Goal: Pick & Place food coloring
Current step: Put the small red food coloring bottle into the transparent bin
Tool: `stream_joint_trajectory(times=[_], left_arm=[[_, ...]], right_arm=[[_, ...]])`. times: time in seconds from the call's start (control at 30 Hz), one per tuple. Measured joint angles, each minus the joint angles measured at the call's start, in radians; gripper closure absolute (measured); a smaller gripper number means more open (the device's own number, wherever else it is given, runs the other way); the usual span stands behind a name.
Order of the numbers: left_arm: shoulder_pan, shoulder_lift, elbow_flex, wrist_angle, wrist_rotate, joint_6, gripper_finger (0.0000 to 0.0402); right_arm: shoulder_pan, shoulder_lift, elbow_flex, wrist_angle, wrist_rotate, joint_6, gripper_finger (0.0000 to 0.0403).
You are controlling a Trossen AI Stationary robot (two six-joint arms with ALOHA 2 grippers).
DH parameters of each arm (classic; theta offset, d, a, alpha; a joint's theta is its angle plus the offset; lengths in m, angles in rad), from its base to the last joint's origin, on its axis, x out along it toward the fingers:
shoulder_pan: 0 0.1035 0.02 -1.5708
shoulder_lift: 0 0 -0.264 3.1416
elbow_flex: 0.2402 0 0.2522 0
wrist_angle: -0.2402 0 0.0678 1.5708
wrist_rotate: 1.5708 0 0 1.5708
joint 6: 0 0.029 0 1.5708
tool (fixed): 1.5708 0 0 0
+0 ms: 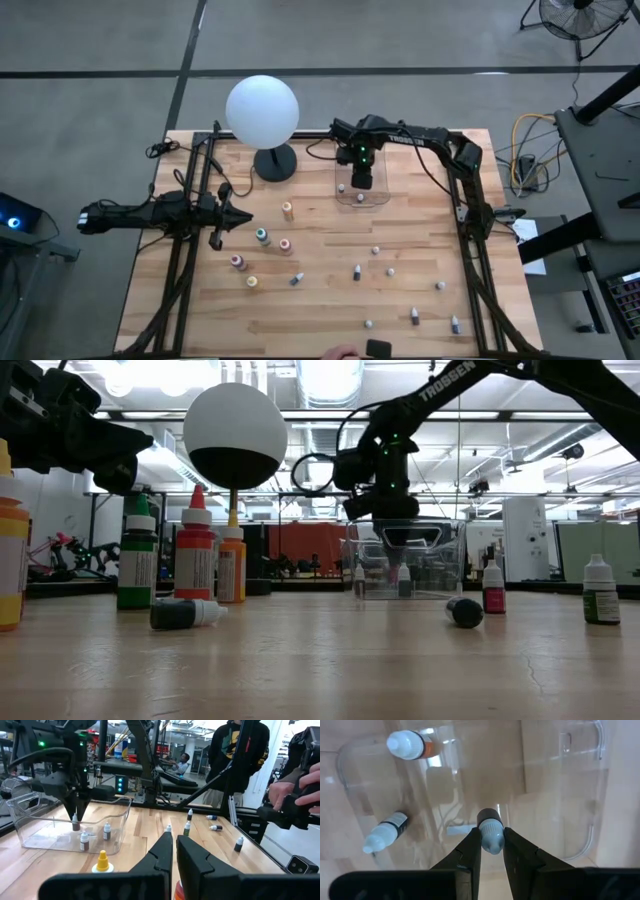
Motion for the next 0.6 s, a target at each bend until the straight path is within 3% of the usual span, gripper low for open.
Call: stream_joint_trajectory(times=[0.6], left_arm=[[0.000, 0.000, 0.000, 0.000, 0.000, 0.000, 0.0401]], right_arm=[[-0.021, -0.077, -0.178, 0.059, 0.027, 0.044, 0.0344]])
